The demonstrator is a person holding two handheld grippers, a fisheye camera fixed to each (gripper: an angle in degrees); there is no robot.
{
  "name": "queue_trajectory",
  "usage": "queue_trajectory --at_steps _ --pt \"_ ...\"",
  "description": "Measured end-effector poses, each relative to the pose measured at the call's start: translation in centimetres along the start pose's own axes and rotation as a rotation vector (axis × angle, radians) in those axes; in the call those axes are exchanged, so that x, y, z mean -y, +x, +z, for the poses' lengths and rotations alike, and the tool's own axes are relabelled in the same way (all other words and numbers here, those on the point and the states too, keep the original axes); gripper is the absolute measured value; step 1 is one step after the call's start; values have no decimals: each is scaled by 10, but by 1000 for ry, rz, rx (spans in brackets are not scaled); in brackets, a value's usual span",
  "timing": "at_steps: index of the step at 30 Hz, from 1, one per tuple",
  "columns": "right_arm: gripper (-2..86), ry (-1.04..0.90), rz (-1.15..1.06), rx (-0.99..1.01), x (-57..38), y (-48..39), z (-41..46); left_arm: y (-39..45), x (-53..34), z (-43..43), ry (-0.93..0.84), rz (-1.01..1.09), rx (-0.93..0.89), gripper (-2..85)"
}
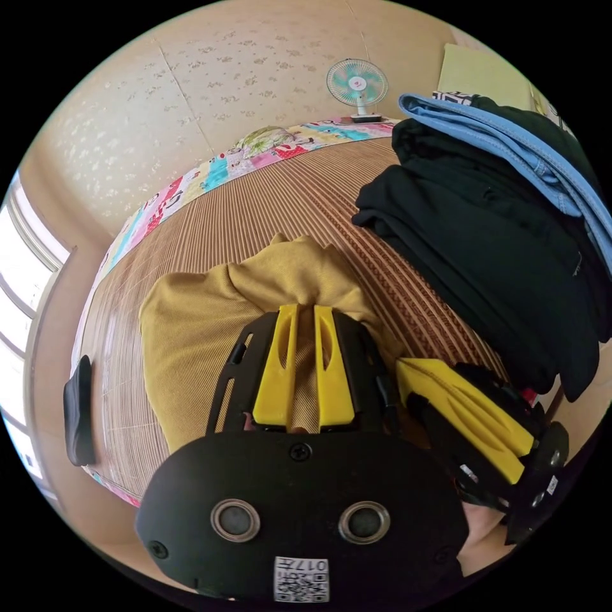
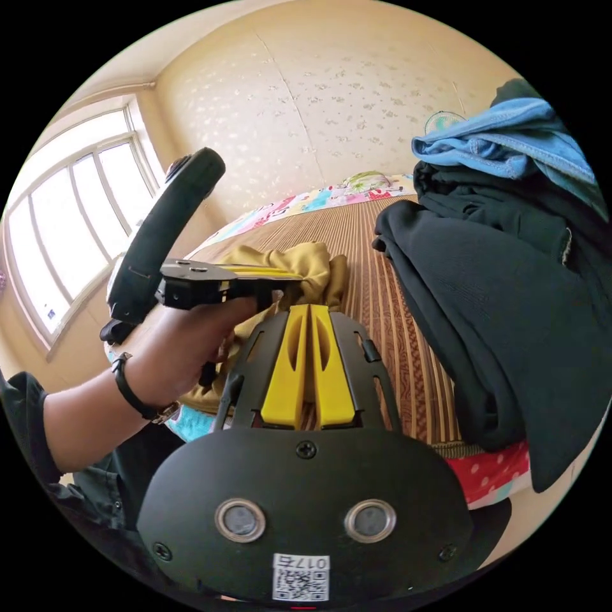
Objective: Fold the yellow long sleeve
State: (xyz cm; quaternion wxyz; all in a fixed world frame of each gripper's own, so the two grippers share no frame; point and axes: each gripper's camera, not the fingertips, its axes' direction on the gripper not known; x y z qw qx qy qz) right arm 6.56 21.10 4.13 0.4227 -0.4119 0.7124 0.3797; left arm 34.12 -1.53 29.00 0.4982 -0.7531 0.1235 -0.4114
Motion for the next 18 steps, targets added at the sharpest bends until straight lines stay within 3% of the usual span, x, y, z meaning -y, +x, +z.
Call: queue_trajectory --at_steps 14,18 --pt "6 -51 22 -3 15 9 26 -41 12 -15 9 -25 -19 52" --pt "5 -50 29 15 18 17 28 -91 6 -39 17 -145 -161 68"
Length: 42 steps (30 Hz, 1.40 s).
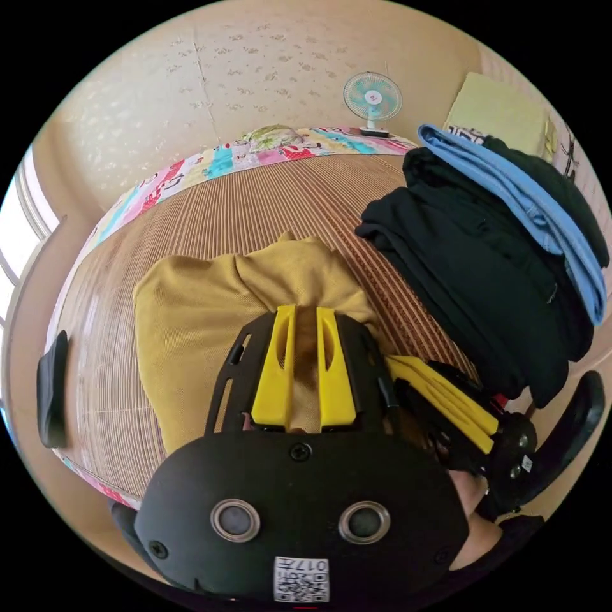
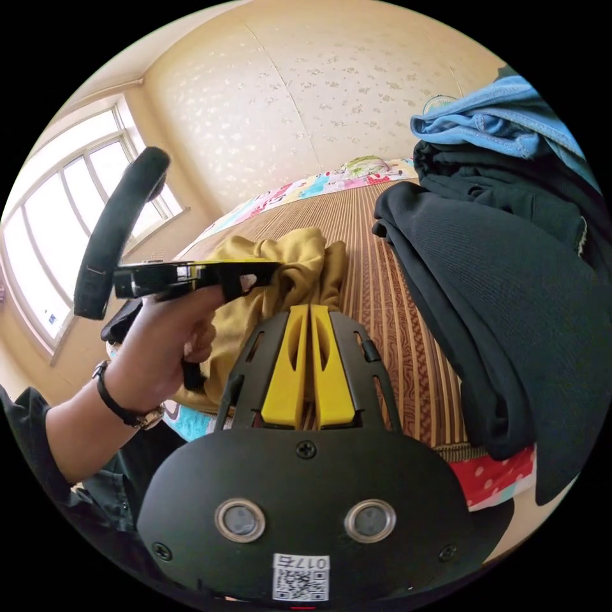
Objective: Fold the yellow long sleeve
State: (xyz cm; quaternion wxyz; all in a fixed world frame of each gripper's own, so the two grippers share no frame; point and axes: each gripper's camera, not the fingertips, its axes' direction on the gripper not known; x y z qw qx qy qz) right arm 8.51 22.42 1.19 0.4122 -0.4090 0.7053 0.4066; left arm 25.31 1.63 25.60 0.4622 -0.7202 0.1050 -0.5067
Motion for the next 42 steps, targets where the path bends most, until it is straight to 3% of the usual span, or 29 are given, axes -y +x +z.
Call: queue_trajectory --at_steps 6,11,16,18,21,23,26,29,32,36,38,42 --pt "4 -30 12 -30 9 15 3 -124 -73 -101 172 -308 -162 169" --pt "7 -49 -29 -144 15 20 5 -190 -125 -98 -44 -475 -320 196" --pt "21 -13 -35 -123 10 44 -9 -209 -132 -80 -95 -530 -539 111" --pt "36 -7 60 -84 6 64 -27 -218 -130 -75 -156 -582 -627 89" --pt "140 21 391 104 -10 113 -84 -220 -123 -95 -159 -524 -731 77" --pt "194 -27 634 398 -44 145 -109 -215 -123 -122 -108 -475 -791 70" --pt "226 -41 874 684 -96 169 -110 -205 -126 -145 -121 -438 -923 66" --pt "241 12 965 1009 -111 185 -77 -183 -134 -179 -141 -302 -953 65" --pt "226 12 889 1291 -96 187 -40 -161 -153 -230 -92 -154 -913 64" --pt "199 130 715 1449 -70 178 -54 -166 -179 -307 135 -27 -882 61" --pt "182 264 514 1526 -29 173 -96 -178 -194 -350 289 -1 -854 86" --pt "157 456 149 1498 61 179 -191 -187 -205 -373 354 -23 -704 109"
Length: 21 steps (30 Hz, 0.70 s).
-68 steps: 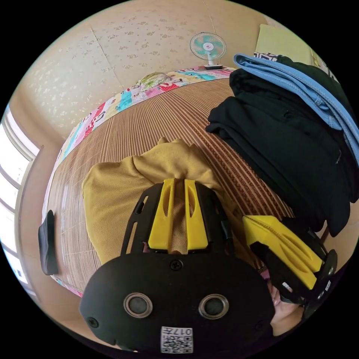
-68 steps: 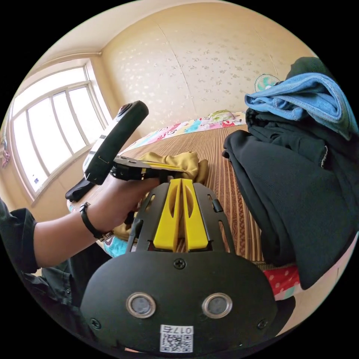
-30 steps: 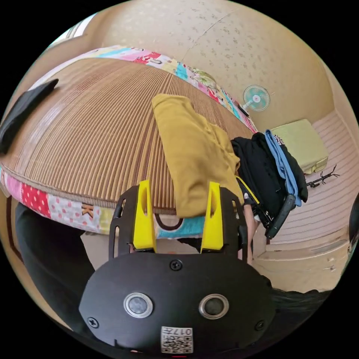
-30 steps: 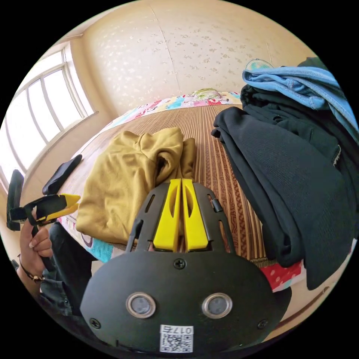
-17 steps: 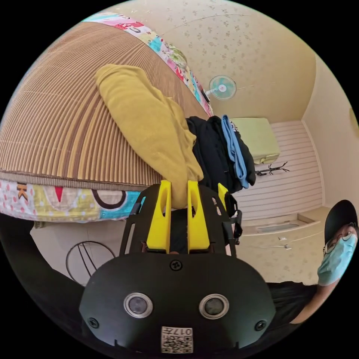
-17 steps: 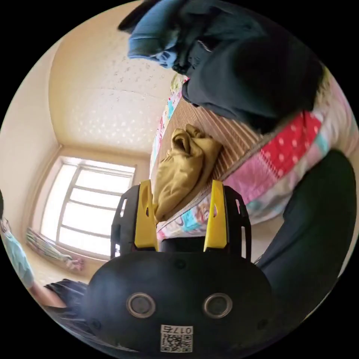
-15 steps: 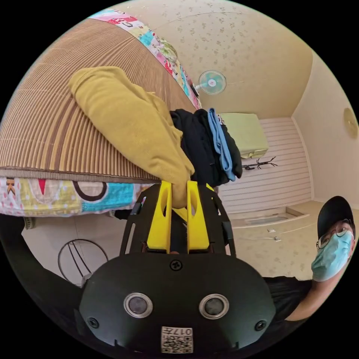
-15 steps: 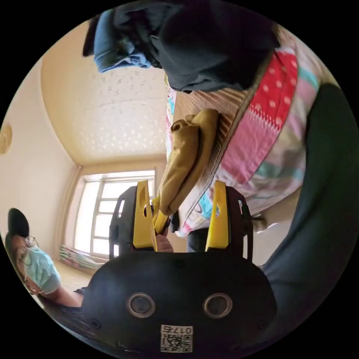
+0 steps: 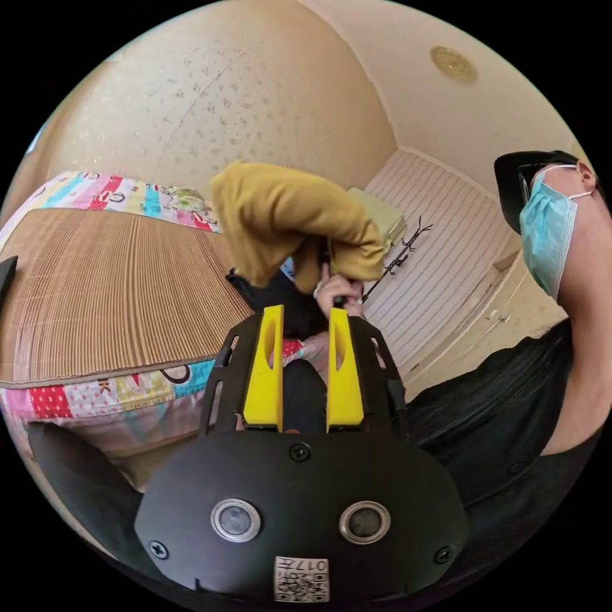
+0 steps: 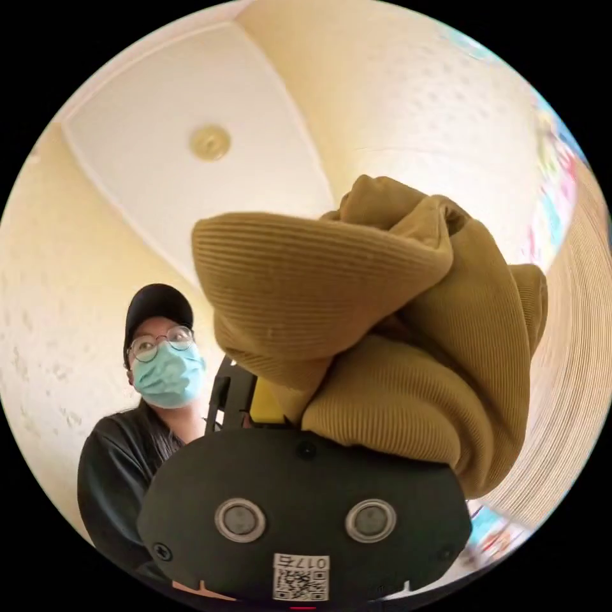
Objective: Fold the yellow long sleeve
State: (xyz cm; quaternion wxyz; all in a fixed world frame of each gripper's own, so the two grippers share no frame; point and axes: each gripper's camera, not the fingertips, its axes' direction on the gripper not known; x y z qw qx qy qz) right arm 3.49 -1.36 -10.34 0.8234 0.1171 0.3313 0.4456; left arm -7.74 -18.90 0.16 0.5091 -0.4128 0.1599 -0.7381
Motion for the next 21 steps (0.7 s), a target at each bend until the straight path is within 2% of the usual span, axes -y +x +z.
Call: queue_trajectory --at_steps 2,6,9,10,11,14,17,21 --pt "140 -12 -177 -31 72 -43 -2 -10 1 9 -49 -63 21 117" --pt "112 64 -251 -235 159 -83 -40 -28 1 36 -156 -166 -72 135" --pt "87 221 -168 -534 185 -89 -106 -32 -2 52 -196 -202 -75 136" --pt "76 261 -117 -695 185 -86 -138 -32 -3 55 -199 -214 -71 136" --pt "73 297 -37 -875 175 -82 -170 -32 -4 58 -199 -225 -70 136" --pt "80 384 195 -1218 113 -78 -231 -34 -2 63 -202 -249 -58 136" --pt "82 461 80 -1134 34 -104 -241 -40 3 60 -199 -268 5 136" --pt "50 369 -15 -1187 -39 -119 -202 -60 18 44 -170 -290 152 136"
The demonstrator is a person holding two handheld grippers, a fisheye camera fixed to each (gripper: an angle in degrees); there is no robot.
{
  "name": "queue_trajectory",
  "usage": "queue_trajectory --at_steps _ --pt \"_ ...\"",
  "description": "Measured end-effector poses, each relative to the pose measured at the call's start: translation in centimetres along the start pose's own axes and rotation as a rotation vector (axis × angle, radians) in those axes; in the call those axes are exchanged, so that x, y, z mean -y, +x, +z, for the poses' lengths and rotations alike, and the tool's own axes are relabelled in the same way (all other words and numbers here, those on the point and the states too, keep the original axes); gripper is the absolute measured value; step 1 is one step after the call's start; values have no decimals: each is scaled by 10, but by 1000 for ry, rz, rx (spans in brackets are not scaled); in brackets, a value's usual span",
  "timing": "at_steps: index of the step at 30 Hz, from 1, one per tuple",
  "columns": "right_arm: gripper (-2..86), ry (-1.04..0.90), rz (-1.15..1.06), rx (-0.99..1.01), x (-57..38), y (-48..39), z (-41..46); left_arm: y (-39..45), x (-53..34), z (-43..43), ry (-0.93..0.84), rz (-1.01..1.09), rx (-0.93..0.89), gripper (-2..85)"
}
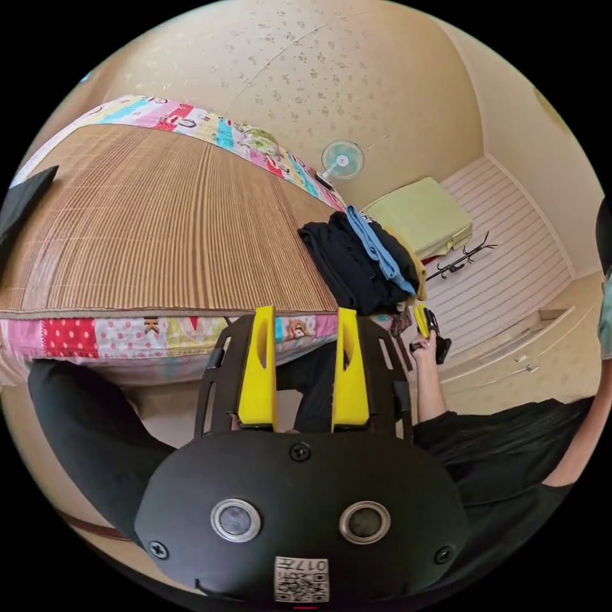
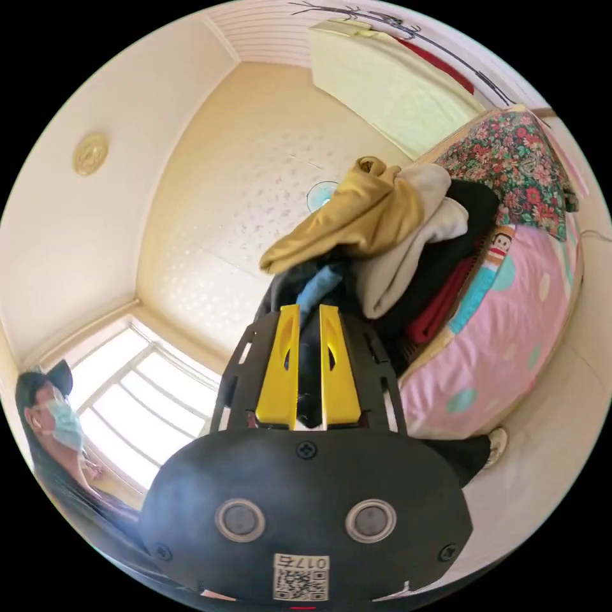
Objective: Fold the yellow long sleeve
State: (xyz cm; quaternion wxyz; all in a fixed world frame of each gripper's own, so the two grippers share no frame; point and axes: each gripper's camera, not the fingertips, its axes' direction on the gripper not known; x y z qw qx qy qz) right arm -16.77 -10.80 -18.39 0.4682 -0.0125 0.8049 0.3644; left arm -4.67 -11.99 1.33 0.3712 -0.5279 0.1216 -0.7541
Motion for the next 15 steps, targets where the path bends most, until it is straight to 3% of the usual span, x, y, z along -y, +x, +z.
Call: queue_trajectory --at_steps 3,5,10,12,15 --pt "26 -105 -199 12 -62 -42 13 -27 23 -33 107 -22 233 136" --pt "14 -220 -388 31 -106 -76 38 -58 46 -67 216 -54 508 135" --pt "6 -440 -578 51 -155 -115 92 -152 99 -127 307 -175 973 135" --pt "5 -478 -593 46 -165 -126 106 -197 117 -135 238 -229 1065 137" --pt "5 -463 -576 79 -177 -136 115 -287 132 -119 -65 -364 1055 144"
